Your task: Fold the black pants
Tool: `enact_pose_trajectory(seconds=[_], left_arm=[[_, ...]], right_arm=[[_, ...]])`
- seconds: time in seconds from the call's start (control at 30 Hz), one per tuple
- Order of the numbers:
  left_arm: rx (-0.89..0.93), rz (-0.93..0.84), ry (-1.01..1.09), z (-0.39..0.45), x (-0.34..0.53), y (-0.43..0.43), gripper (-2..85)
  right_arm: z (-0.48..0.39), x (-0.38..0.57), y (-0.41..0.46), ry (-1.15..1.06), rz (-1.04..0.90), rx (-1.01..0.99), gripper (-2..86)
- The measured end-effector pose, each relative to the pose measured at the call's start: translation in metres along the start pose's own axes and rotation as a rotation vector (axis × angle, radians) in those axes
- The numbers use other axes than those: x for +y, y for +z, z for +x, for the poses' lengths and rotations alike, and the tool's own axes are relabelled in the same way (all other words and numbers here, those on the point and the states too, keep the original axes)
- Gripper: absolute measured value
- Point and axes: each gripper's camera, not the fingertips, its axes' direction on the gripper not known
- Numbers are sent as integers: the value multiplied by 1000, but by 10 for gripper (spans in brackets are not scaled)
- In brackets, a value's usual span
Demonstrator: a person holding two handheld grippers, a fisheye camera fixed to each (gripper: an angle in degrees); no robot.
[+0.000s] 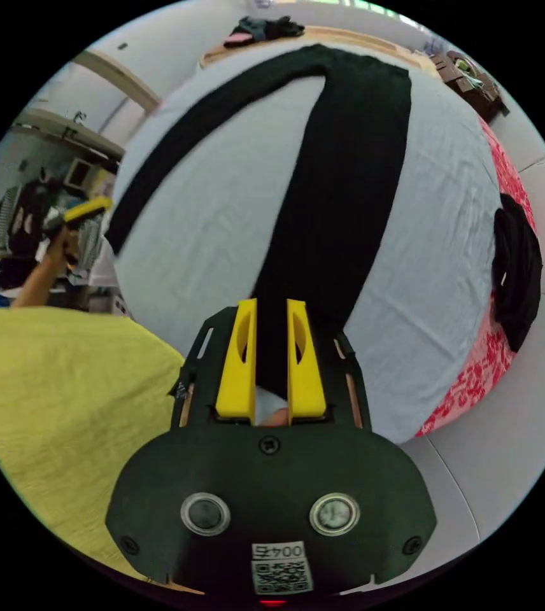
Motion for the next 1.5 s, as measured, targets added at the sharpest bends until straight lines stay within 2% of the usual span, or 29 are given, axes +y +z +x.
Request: enact_pose_trajectory(seconds=[0.07,0.27,0.47,0.67,1.1,1.33,1.5], left_arm=[[15,0,1,-1,-6,-5,83],[40,17,5,-2,-24,-27,86],[80,35,-5,-4,-46,-47,84],[66,70,33,-1,-83,-71,92],[135,-16,35,1,-107,-76,101],[120,-10,31,3,-116,-79,84],[71,-47,34,0,-127,-78,23]], right_arm=[[8,-47,-9,-2,110,-58,90],[11,-210,-12,-68,275,-143,107],[3,-377,34,-58,287,-113,119],[0,-494,107,-6,245,-91,134],[0,-613,235,-36,126,55,134],[3,-634,269,-106,78,174,95],[8,-645,280,-119,56,183,23]])
